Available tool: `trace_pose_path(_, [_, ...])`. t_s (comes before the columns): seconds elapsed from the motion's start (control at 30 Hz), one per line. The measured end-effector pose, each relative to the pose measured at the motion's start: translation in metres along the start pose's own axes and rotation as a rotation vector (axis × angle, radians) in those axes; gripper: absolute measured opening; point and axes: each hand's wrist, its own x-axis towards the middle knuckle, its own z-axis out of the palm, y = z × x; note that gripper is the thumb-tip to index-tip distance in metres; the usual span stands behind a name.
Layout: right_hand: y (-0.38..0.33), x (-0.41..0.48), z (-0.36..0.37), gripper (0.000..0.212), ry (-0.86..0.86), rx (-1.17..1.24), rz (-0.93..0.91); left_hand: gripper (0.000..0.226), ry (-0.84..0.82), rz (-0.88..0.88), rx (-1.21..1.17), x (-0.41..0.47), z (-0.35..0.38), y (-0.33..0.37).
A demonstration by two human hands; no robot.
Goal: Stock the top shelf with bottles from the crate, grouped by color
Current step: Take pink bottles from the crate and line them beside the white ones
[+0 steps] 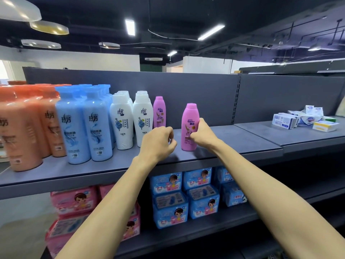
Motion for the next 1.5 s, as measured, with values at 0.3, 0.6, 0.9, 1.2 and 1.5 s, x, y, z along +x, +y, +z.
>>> trace_pose_path(0.3, [0.008, -0.025, 0.014, 0.053, 0.212, -0.441, -0.020, 0.009, -0.013, 0.011, 0.012, -0.001, -0.001, -0.004])
trace_pose_path(0.6, [-0.003, -0.024, 0.032, 0.074, 0.354, -0.557, 0.024, 0.011, 0.013, 0.023, 0.001, 0.003, -0.006, -0.002])
trace_pose_path(0.9, [-0.006, -0.013, 0.039, 0.072, 0.288, -0.528, 0.029, 0.011, 0.000, -0.020, 0.051, 0.002, 0.000, -0.015])
trace_pose_path(1.2, [-0.014, 0.028, 0.067, 0.073, 0.177, -0.465, -0.029, 0.016, 0.090, -0.152, 0.128, 0.013, 0.010, -0.030])
trace_pose_path(1.5, [-0.017, 0.088, 0.095, 0.072, 0.072, -0.434, -0.101, 0.020, 0.131, -0.183, 0.207, 0.028, 0.015, -0.042])
